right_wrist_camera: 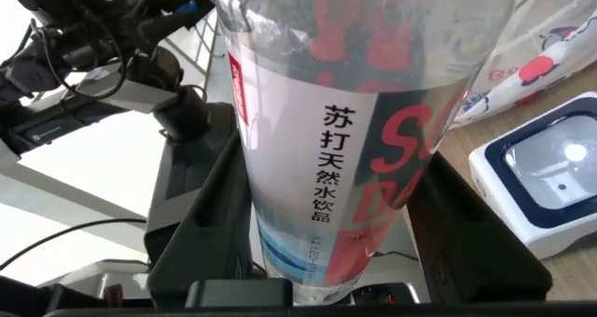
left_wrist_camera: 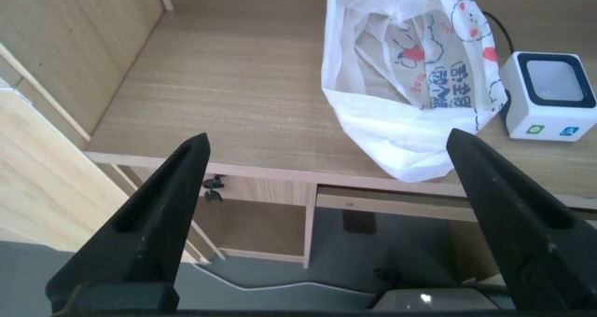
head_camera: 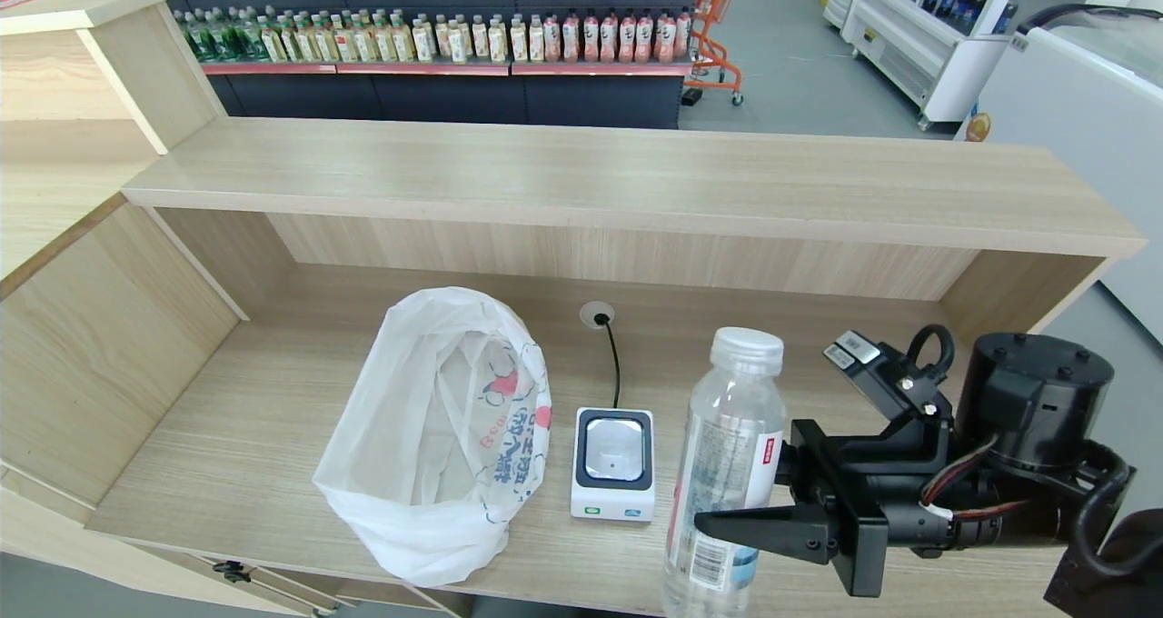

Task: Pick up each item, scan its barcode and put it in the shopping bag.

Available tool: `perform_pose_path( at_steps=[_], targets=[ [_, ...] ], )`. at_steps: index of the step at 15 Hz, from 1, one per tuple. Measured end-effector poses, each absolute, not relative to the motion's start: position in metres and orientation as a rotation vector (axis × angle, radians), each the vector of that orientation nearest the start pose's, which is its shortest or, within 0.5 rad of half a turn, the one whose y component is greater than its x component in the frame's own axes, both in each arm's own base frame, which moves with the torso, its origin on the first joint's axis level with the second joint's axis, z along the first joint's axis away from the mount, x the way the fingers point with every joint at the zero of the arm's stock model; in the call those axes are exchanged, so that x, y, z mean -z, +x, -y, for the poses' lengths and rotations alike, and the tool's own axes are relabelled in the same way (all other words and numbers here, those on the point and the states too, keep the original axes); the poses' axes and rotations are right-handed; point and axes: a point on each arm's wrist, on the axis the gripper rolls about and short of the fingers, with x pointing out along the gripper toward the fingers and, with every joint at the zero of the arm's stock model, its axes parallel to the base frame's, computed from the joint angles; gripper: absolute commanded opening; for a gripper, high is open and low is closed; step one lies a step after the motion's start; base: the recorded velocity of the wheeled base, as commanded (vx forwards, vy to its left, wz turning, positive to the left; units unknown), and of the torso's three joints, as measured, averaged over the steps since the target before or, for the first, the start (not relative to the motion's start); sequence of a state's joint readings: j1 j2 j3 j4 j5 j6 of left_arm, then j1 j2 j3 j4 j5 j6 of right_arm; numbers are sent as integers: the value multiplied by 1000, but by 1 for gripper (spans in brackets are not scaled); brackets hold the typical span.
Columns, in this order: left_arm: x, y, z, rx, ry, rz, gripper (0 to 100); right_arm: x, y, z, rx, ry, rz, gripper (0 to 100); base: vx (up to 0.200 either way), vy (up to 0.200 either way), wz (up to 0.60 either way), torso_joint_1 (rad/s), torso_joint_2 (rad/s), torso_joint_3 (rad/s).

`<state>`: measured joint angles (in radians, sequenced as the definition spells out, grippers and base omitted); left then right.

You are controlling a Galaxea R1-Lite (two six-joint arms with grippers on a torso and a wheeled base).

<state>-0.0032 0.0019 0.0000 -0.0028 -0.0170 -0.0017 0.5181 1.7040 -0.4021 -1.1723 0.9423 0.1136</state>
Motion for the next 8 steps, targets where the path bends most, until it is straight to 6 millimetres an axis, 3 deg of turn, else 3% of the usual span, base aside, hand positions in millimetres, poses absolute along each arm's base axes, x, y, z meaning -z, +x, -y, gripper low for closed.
perform_pose_path(
  at_steps=[8],
  targets=[
    [-76,-23,0,20,-1,1,100,-132,201,-140,-1461,133,-257,0,0,0,0,0,0,0]
  ],
)
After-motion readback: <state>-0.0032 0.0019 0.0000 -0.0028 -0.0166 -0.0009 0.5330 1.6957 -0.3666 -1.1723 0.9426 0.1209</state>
